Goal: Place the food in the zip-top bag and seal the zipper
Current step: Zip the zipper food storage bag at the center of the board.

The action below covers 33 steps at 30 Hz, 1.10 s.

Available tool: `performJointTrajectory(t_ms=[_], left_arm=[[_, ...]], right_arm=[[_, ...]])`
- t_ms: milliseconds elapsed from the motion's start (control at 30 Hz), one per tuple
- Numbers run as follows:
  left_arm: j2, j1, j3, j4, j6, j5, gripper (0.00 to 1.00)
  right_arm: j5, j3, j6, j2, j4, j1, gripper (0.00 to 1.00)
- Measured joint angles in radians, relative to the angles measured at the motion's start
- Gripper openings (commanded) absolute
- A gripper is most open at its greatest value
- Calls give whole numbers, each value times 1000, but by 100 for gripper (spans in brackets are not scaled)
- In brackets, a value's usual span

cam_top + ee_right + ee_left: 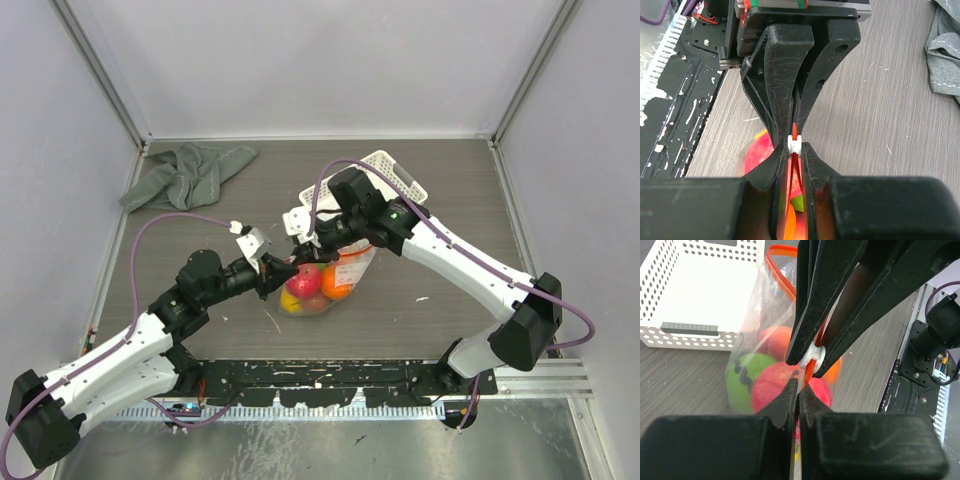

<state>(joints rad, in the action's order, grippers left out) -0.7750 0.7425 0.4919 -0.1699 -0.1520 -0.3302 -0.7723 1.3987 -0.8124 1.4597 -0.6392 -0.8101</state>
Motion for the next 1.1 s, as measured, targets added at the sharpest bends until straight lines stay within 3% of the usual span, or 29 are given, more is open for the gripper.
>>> performJointTrajectory(t_ms=[867,1100], left_arm=[[47,0,-24,-36,-43,16,0],[44,0,-23,-32,-38,15,24]], right_arm=[[146,-23,60,-69,-47,-3,1],[144,-28,67,-79,-61,11,1]])
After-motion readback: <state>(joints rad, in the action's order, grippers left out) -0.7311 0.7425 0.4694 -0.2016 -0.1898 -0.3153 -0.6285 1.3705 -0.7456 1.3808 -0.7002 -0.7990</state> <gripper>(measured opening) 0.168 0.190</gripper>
